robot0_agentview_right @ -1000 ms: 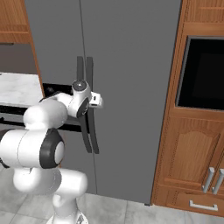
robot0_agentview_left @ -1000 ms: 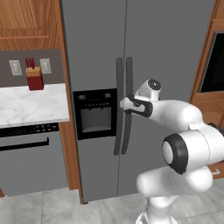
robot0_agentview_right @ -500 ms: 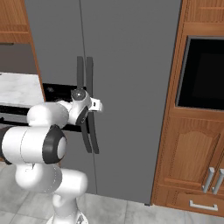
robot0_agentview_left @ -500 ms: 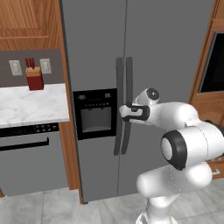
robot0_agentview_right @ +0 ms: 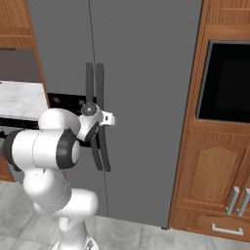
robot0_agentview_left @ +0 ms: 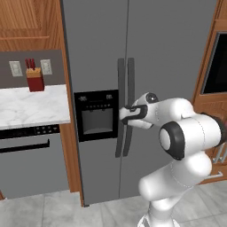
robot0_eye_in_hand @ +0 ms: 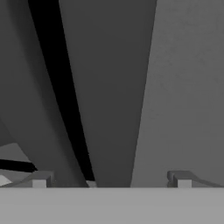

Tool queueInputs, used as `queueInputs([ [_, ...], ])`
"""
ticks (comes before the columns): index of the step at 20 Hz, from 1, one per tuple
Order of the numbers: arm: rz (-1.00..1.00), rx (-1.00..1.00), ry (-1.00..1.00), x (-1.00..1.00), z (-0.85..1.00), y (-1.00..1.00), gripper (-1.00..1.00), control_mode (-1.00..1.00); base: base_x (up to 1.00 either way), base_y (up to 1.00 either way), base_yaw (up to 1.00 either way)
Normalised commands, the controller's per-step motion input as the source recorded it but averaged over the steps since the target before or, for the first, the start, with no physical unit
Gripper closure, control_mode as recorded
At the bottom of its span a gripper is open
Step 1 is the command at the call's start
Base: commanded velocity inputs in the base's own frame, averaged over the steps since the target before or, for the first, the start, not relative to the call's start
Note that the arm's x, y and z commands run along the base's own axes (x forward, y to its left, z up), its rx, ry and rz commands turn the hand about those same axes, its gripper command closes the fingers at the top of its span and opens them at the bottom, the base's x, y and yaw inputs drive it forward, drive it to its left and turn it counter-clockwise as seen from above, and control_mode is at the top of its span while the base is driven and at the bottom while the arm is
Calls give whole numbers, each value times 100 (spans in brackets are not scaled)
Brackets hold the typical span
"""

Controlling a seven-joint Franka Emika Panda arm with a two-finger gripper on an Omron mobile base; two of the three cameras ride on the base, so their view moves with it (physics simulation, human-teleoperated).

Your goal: Take the lemon wedge from the fridge and place it on the plate with fish on the dining counter.

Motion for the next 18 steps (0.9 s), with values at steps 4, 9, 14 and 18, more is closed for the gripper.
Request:
queueInputs([
  [4,0,0,0,50,-11,0,-100,-100,0,0,0],
  [9,0,0,-1,46,-21,0,-100,-100,0,0,0],
  [14,0,0,-3,43,-26,0,-100,-100,0,0,0],
  [18,0,0,0,28,-11,0,100,-100,0,0,0],
])
